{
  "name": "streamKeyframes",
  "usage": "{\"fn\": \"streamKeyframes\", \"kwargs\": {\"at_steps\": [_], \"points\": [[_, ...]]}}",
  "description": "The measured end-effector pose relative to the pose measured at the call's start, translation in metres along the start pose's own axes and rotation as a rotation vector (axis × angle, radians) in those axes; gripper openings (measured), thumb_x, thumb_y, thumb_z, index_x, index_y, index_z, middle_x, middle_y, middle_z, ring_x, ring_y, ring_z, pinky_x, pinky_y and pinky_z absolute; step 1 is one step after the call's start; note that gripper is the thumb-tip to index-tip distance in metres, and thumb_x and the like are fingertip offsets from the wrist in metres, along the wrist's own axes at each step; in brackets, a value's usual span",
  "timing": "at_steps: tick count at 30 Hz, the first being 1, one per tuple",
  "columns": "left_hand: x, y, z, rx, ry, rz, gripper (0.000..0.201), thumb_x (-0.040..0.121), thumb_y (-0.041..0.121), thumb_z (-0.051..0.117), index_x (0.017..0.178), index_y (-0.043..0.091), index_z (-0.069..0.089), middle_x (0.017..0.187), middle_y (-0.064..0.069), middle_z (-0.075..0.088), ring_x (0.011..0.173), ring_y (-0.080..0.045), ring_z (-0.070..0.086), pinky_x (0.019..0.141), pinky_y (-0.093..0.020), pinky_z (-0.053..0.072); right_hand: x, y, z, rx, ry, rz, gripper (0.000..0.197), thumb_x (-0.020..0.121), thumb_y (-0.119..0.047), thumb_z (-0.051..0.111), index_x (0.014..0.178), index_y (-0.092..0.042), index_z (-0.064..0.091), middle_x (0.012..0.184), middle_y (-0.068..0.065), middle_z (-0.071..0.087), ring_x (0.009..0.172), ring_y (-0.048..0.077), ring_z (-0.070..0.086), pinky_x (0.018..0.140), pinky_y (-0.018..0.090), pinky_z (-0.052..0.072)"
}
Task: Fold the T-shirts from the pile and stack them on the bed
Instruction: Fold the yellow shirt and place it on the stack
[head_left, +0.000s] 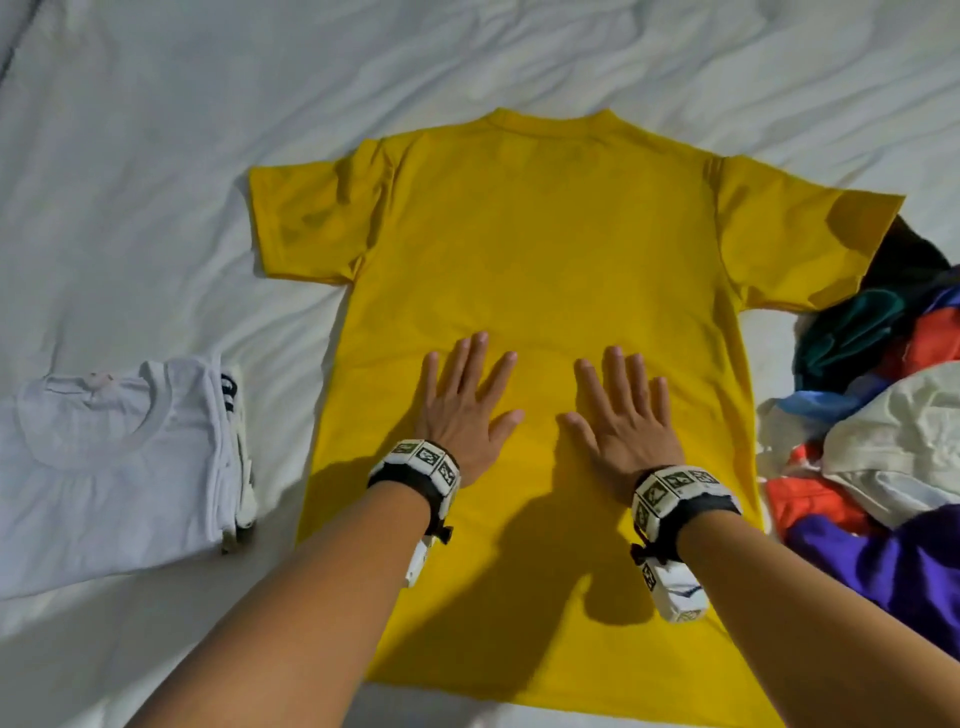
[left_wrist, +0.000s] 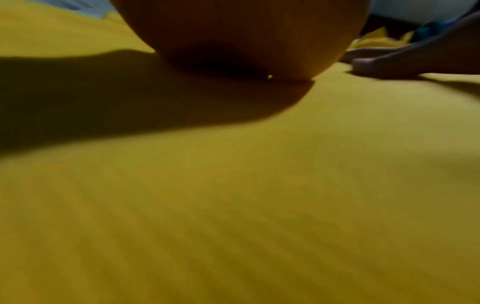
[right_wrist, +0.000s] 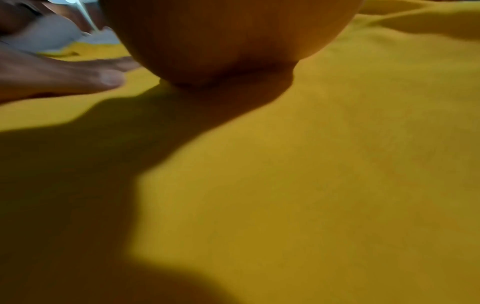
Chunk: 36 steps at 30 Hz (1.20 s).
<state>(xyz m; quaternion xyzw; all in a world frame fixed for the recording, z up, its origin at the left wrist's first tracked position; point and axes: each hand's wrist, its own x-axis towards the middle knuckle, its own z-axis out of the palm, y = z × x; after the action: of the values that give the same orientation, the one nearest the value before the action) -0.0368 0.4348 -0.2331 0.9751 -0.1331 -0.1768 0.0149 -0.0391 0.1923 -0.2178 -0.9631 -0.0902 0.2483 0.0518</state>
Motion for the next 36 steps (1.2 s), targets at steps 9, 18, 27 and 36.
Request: {"fn": "streamKeyframes", "kwargs": {"at_steps": [9,18,27,36], "points": [[0.052,0.016,-0.029,-0.16,0.105,-0.193,0.077,0.101,0.063,0.006,0.162,0.021,-0.011,0.167,-0.016,-0.022,0.155,-0.034,-0.018,0.124,-0.06,-0.004,0.024,0.067,-0.027,-0.027,0.099,0.068,0.081,0.095,-0.072,-0.007,0.156,-0.022,-0.026,0.161,0.004,-0.035,0.15,0.025,-0.03,0.124,0.046,-0.013],[0.095,0.084,-0.063,-0.258,0.068,-0.225,0.065,0.105,0.057,0.017,0.154,0.019,0.036,0.164,-0.016,0.025,0.151,-0.039,0.02,0.117,-0.062,0.021,0.047,0.126,-0.09,-0.081,0.184,-0.155,0.073,0.103,-0.059,0.016,0.153,-0.012,0.039,0.154,0.017,0.042,0.141,0.036,0.039,0.119,0.051,0.028],[0.144,0.236,-0.087,-0.707,-0.059,-0.198,0.053,0.101,0.06,0.044,0.121,0.013,0.056,0.127,-0.016,0.055,0.12,-0.038,0.051,0.095,-0.047,0.042,0.137,0.204,-0.171,-0.054,0.27,0.121,0.039,0.101,-0.036,0.05,0.132,-0.012,0.057,0.139,0.017,0.051,0.128,0.04,0.041,0.1,0.053,0.039],[0.177,0.255,-0.077,-0.599,-0.022,-0.33,0.035,0.098,0.035,0.052,0.119,0.007,0.056,0.116,-0.02,0.064,0.107,-0.041,0.061,0.084,-0.044,0.046,0.187,0.213,-0.171,0.15,0.277,0.249,0.073,0.096,-0.052,0.055,0.156,-0.024,0.023,0.156,0.006,0.039,0.147,0.03,0.026,0.118,0.057,0.006]]}}
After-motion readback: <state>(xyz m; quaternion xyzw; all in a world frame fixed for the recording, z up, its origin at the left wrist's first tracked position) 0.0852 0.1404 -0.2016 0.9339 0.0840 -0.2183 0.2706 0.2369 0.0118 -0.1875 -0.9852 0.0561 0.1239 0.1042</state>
